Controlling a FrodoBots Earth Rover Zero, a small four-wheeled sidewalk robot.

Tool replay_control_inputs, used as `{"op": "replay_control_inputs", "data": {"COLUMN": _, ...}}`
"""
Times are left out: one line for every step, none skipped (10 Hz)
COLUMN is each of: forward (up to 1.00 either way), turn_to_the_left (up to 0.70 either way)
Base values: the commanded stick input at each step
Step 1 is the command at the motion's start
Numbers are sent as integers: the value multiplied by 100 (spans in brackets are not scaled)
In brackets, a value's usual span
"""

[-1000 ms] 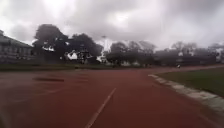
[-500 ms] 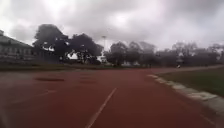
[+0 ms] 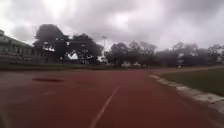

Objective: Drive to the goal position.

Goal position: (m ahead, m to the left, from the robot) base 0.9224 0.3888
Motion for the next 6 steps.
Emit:
{"op": "replay_control_inputs", "data": {"forward": 50, "turn_to_the_left": 2}}
{"op": "replay_control_inputs", "data": {"forward": 50, "turn_to_the_left": 2}}
{"op": "replay_control_inputs", "data": {"forward": 50, "turn_to_the_left": 2}}
{"op": "replay_control_inputs", "data": {"forward": 50, "turn_to_the_left": 2}}
{"op": "replay_control_inputs", "data": {"forward": 50, "turn_to_the_left": 2}}
{"op": "replay_control_inputs", "data": {"forward": 50, "turn_to_the_left": 2}}
